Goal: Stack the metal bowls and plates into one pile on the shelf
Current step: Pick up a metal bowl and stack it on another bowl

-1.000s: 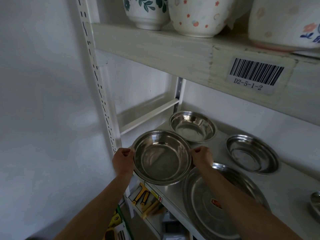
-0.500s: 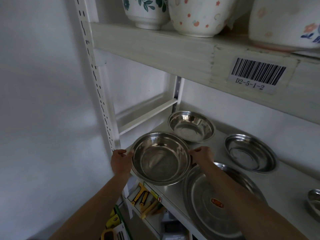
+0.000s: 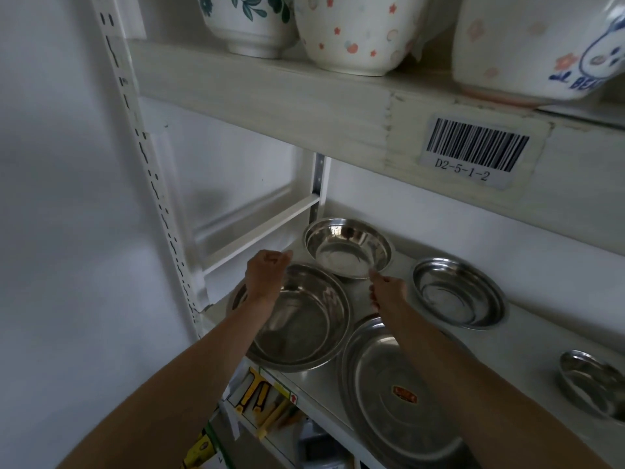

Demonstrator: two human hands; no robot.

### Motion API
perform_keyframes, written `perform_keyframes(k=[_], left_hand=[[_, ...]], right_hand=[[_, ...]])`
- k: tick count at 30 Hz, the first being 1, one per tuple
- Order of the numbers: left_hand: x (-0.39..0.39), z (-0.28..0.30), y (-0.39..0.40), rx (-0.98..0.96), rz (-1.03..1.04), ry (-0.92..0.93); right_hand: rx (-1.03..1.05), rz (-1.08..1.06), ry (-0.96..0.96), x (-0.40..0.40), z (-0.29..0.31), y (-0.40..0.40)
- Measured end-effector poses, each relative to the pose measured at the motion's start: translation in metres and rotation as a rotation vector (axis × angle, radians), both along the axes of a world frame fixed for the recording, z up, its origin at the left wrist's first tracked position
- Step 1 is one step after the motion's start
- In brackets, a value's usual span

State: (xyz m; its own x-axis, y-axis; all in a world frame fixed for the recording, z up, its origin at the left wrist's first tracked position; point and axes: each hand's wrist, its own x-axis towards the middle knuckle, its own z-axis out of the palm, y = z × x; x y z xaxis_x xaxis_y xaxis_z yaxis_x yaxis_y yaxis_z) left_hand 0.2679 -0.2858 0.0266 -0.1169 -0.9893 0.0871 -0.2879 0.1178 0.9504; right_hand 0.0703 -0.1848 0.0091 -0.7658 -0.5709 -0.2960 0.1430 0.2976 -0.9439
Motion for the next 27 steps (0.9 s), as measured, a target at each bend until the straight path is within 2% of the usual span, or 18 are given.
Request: perform_keyframes(k=[4, 7, 14, 20, 27], left_hand=[[-0.022, 0.003, -0.014, 0.108, -0.134, 0.066], [-0.035, -0.004, -0.030, 0.117, -0.173, 0.067], [-0.051, -0.010, -0.069, 0.046, -0.152, -0.030], [-0.061, -0.016, -0.100, 0.002, -0.178, -0.264], [-0.076, -0.034, -0.115, 0.107, -0.230, -0.300]], right_hand=[[-0.007, -0.068, -0.109, -0.010, -0.003, -0.006], [-0.023, -0.130, -0.171, -0.017, -0.005, -0.012], [-0.027, -0.226, -0.174, -0.035, -0.014, -0.028], [0.022, -0.281, -0.184, -0.049, -0.025, -0.040], [0.045, -0.319, -0.166, -0.066, -0.038, -0.054]])
